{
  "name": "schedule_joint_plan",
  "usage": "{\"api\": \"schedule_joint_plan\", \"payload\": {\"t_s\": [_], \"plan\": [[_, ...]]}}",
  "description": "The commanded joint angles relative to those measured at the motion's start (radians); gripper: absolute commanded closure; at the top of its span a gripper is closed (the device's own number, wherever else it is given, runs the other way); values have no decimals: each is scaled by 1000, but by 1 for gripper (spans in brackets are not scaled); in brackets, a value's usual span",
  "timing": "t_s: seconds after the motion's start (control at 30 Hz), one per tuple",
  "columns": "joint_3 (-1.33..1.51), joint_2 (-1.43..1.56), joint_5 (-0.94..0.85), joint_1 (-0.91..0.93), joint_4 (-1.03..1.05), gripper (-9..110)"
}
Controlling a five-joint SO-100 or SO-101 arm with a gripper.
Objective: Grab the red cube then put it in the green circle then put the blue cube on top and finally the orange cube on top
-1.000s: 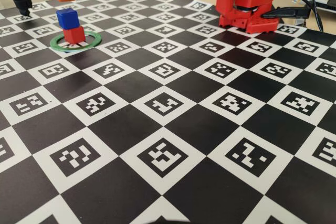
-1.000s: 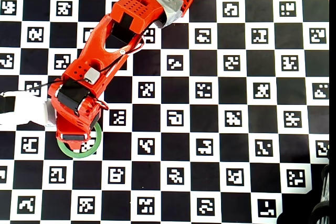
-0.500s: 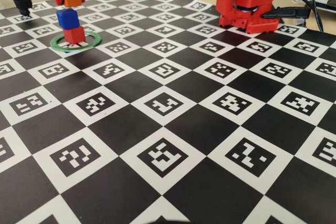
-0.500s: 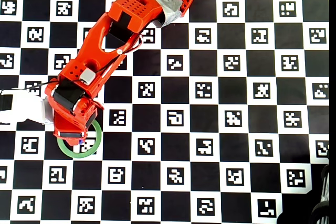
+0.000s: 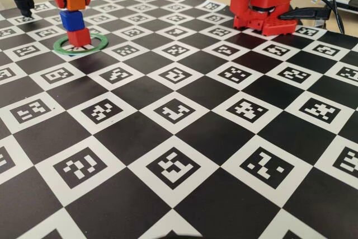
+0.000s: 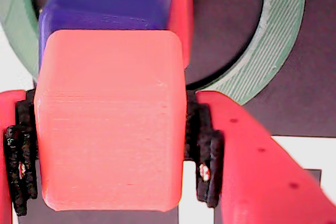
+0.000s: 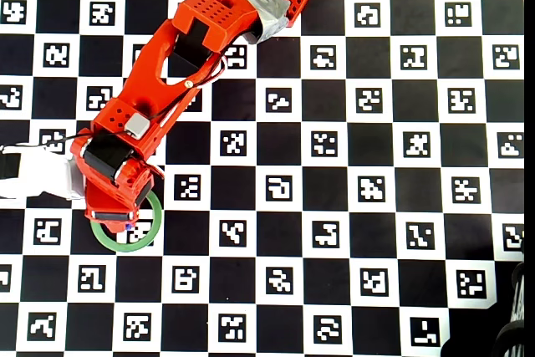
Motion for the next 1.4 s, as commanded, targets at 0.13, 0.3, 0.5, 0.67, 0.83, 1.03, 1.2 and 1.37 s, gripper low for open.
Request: {"api": "schedule_joint_plan", "payload": {"t_s": [0.13, 0.3, 0.5, 0.67, 0.83, 1.03, 1.2, 1.37], "plan": [[-20, 110, 12, 8, -25, 96], [-20, 107, 14, 8, -34, 96], [-17, 106, 18, 5, -40, 95], [-11, 103, 20, 5, -40, 95], [-5, 103, 17, 5, -37, 95], [6, 101, 20, -2, -34, 95], [6, 100, 25, -5, -34, 95], [6, 101, 32, -2, -29, 88]]}}
